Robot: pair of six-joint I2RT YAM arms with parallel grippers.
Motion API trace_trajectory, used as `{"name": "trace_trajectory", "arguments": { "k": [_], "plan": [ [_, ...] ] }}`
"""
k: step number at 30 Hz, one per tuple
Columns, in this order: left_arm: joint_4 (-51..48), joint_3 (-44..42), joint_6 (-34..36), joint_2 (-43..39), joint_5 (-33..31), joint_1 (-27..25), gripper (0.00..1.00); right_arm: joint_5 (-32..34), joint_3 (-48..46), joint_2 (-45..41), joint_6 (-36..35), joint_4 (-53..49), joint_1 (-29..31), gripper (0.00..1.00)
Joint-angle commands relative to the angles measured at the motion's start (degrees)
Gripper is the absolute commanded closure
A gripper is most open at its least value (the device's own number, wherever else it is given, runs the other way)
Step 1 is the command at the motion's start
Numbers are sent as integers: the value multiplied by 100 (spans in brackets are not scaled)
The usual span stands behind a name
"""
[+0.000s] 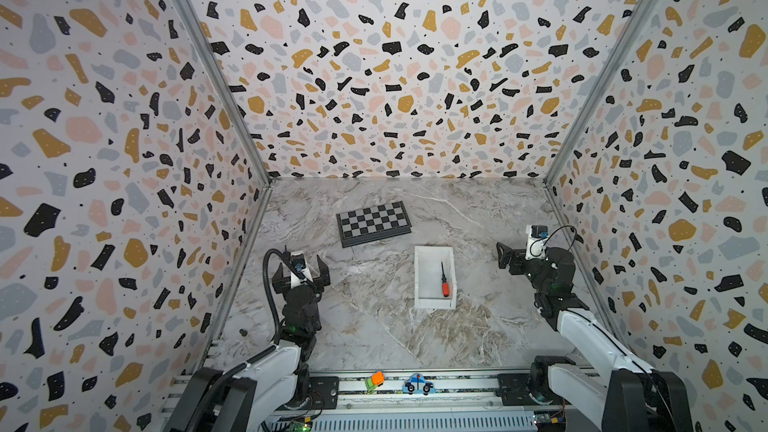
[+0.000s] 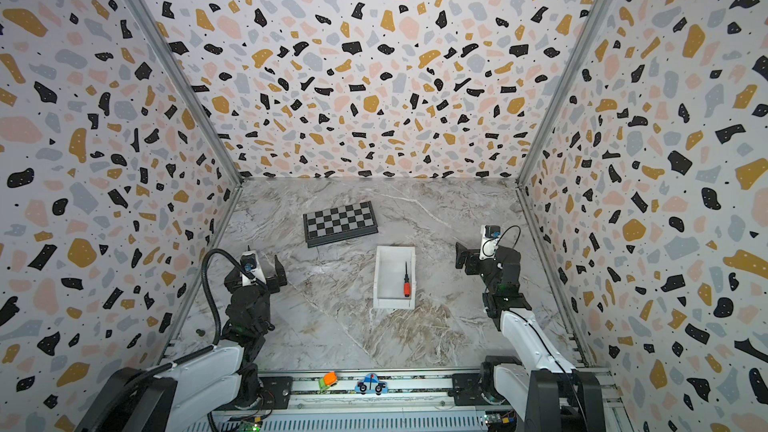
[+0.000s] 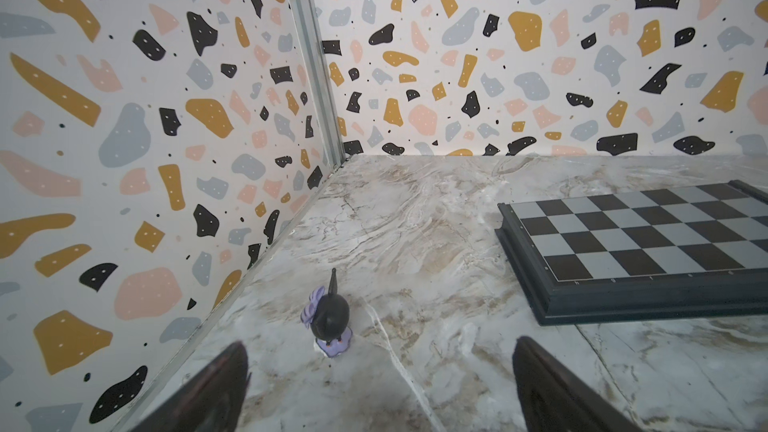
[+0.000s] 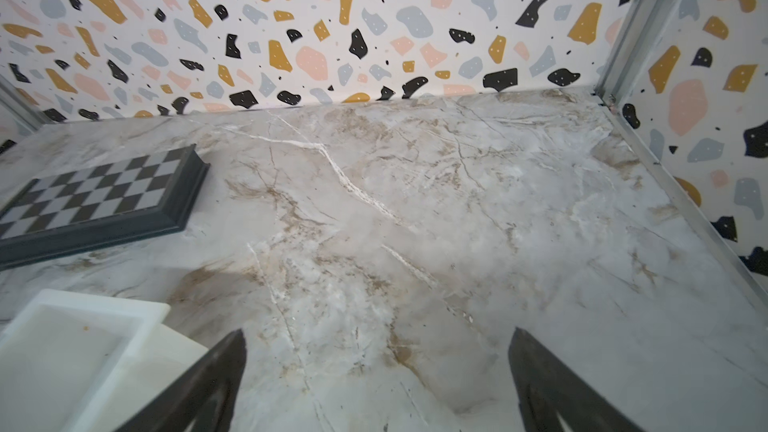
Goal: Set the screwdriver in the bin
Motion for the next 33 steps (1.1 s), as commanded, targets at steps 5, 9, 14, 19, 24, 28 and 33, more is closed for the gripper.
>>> {"name": "trace_trajectory", "arguments": {
  "k": [5,9,14,19,24,28,33],
  "plan": [
    [1666,173,38,1295,253,82,0,447,23,921,-617,1547,71,1],
    [2111,332,26,1942,249,135,0,1016,-421,1320,-594,2811,227,1],
    [1468,569,-25,1830,631,299,0,1000,-655,2162,-700,3943,416,1],
    [977,803,-265,1818,1150,666,0,995,-649,2516,-777,4197,494,1],
    [951,823,-296,1836,1231,715,0,991,-670,2513,-775,4266,487,1],
    [922,841,-349,1836,1110,720,0,978,-662,2515,-774,4225,475,1],
    [894,844,-360,1831,1079,720,0,965,-648,2528,-775,4207,475,1]
  ]
}}
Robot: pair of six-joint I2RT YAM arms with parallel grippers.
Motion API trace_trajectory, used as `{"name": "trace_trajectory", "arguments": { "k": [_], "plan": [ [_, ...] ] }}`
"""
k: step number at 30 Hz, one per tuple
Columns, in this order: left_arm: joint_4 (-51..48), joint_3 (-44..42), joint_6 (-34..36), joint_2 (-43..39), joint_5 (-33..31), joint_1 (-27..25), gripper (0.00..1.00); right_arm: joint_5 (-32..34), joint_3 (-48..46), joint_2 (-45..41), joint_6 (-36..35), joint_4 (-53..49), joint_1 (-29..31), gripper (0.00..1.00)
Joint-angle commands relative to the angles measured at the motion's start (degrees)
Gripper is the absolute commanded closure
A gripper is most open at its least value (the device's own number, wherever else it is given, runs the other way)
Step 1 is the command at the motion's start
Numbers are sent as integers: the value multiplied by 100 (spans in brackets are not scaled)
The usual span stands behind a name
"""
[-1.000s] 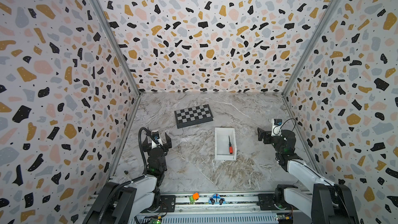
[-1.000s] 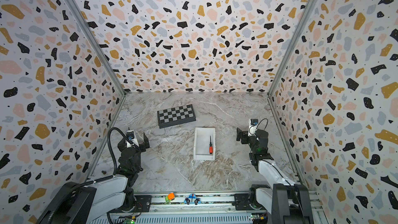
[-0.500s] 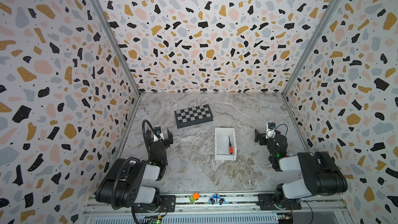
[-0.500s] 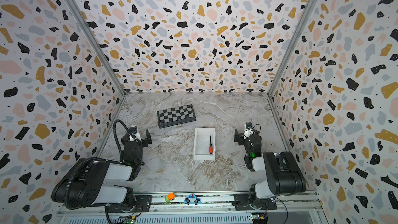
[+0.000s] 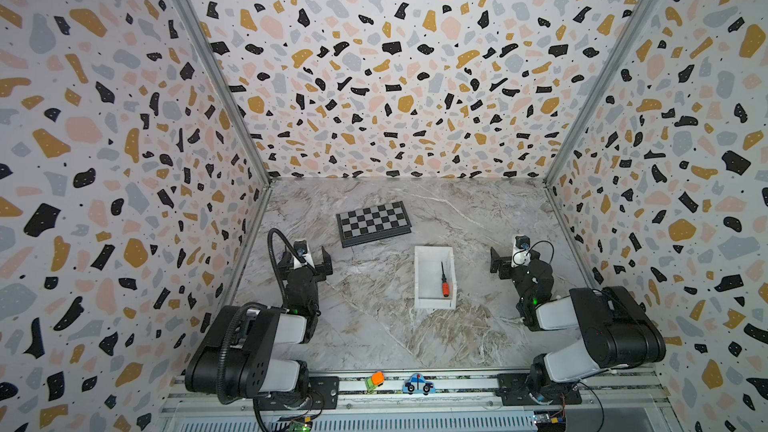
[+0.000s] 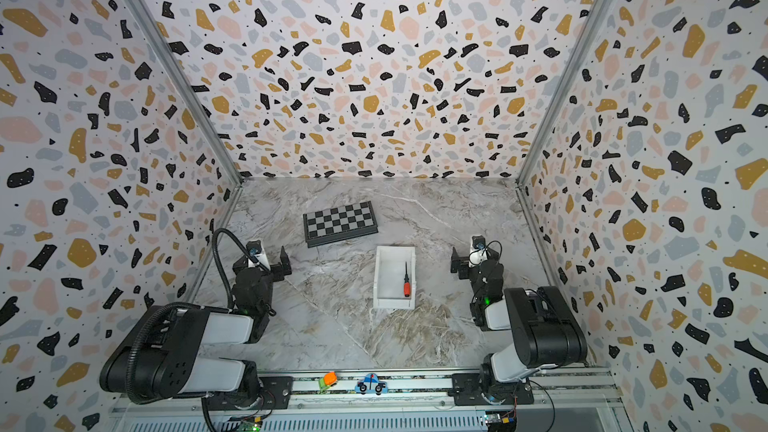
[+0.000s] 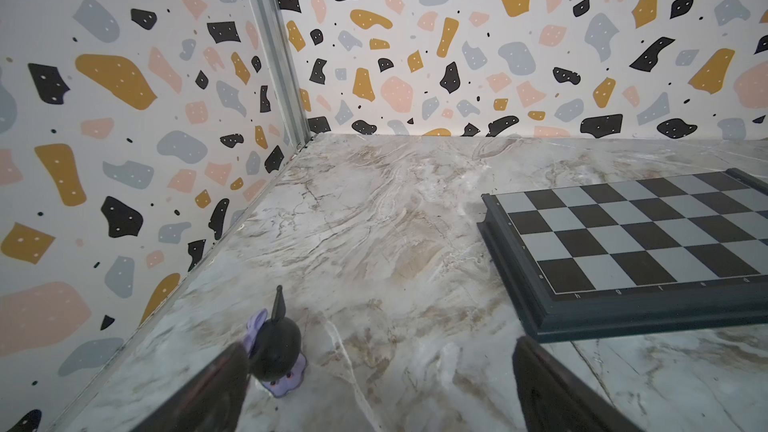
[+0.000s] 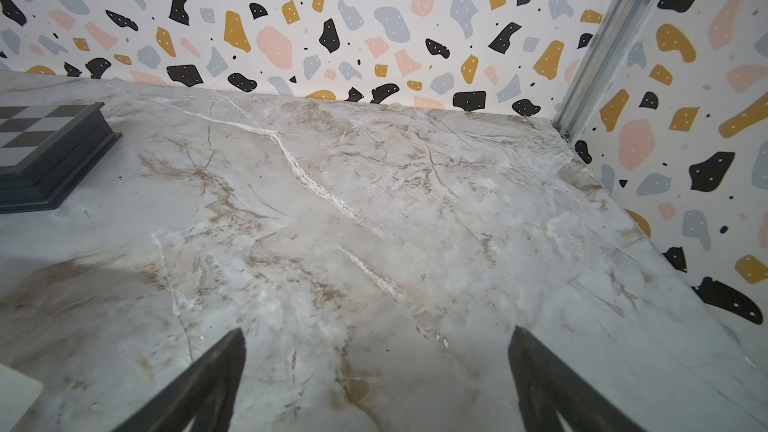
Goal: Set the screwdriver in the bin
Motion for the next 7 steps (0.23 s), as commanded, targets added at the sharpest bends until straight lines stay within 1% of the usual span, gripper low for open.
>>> {"name": "trace_trajectory", "arguments": {
  "k": [1,7],
  "plan": [
    [146,121,-60,-14,-31,42,0,4,102,-87,-71,96,-21,1],
    [142,115,-70,-23,-31,38,0,3,85,-118,-70,129,-23,1]
  ]
}}
